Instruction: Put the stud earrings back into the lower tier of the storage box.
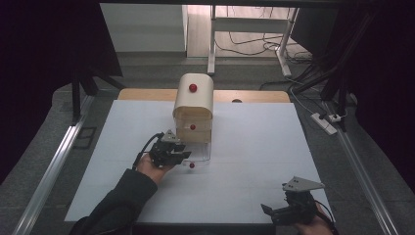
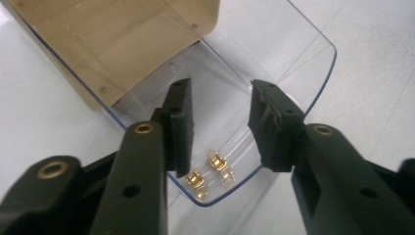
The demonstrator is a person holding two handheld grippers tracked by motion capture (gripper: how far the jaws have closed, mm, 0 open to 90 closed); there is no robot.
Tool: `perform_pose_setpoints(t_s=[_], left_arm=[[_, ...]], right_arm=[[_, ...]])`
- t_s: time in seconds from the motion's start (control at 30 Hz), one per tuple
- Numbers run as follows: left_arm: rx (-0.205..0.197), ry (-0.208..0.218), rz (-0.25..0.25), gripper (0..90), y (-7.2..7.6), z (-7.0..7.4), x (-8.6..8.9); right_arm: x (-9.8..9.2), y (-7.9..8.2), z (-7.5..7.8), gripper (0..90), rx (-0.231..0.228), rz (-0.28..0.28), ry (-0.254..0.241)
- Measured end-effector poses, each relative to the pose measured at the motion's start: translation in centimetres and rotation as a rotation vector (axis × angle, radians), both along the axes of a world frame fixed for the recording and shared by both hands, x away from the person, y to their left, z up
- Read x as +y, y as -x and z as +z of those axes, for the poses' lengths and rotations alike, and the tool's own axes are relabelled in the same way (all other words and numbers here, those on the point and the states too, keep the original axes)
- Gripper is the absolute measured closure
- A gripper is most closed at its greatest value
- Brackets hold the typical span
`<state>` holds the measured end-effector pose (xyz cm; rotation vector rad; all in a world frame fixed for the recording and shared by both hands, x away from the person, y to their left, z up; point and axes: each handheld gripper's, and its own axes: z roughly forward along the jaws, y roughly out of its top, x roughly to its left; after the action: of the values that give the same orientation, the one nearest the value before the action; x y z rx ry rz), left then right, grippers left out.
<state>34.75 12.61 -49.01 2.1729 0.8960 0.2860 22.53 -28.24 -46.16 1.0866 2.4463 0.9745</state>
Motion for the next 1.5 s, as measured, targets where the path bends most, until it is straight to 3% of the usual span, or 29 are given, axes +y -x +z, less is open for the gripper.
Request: perform_pose_setpoints(t_s=[0.3, 0.73, 1.27, 1.5], left_arm=[[0.008, 0.035, -0.001, 52.9, 0.8, 0.7, 0.7], [0.027, 0.041, -0.013, 42.4, 1.6, 1.0, 1.7], [0.087, 0.108, -0.035, 26.5, 3.1, 1.2, 2.5], [0.083, 0.092, -0.045, 19.3, 4.1, 1.4, 2.8]], right_arm=[[0.0, 0.0, 0.0, 0.0, 0.0, 0.003, 0.0], [-0.1, 0.0, 0.0, 0.0, 0.002, -0.004, -0.009], [-0.1, 0.1, 0.1, 0.0, 0.001, -0.003, -0.011], [-0.1, 0.1, 0.0, 0.0, -0.001, 0.001, -0.012]])
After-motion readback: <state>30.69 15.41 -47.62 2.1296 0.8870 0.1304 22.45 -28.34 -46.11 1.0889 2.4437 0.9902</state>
